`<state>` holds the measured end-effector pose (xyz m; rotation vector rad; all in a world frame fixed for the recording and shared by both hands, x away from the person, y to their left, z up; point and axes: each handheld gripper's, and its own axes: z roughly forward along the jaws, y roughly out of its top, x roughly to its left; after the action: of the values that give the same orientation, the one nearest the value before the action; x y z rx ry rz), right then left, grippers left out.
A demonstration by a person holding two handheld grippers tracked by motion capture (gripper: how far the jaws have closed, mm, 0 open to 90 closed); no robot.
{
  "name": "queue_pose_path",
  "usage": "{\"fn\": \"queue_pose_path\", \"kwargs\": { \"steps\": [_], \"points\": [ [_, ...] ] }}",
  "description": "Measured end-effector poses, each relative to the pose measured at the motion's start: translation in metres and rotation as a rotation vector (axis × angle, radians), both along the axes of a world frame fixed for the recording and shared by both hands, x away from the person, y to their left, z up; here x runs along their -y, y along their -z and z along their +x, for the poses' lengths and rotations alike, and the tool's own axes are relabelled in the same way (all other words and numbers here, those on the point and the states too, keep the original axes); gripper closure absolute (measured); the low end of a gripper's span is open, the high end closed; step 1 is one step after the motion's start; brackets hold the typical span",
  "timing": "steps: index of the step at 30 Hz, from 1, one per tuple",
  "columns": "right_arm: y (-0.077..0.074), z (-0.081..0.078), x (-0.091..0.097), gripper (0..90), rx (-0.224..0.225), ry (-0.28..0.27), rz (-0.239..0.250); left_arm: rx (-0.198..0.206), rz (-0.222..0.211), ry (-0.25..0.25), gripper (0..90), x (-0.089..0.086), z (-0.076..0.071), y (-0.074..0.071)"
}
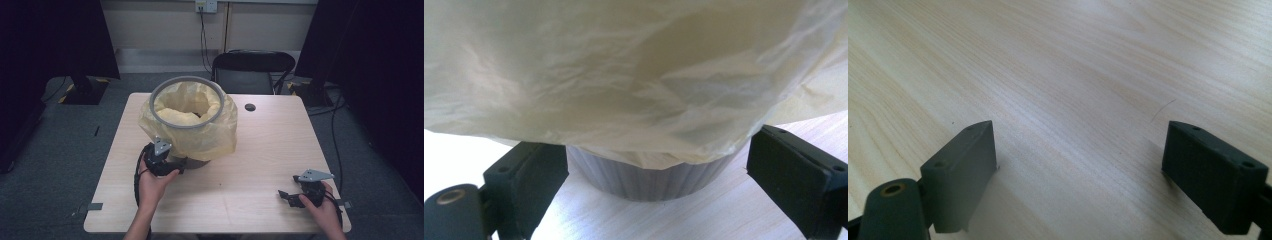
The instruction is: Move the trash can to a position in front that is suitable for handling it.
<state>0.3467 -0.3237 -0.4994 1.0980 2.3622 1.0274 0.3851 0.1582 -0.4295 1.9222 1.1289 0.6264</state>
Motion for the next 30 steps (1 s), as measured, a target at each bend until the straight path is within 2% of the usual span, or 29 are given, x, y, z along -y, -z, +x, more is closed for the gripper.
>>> {"fn": "queue_pose_path", "kwargs": {
  "steps": [14, 24, 30],
  "points": [
    [0.000, 0.001, 0.000, 13.0, -0.002, -0.002, 0.001, 0.002, -0.011, -0.013, 9.2, 0.005, 0.010, 0.000],
    [0.000, 0.002, 0.000, 12.9, -0.002, -0.004, 0.001, -0.009, 0.007, -0.012, 9.1, 0.007, 0.017, -0.001],
    [0.000, 0.002, 0.000, 12.9, -0.002, -0.005, 0.001, -0.005, -0.006, -0.019, 9.0, 0.009, 0.019, 0.000]
  ]
}}
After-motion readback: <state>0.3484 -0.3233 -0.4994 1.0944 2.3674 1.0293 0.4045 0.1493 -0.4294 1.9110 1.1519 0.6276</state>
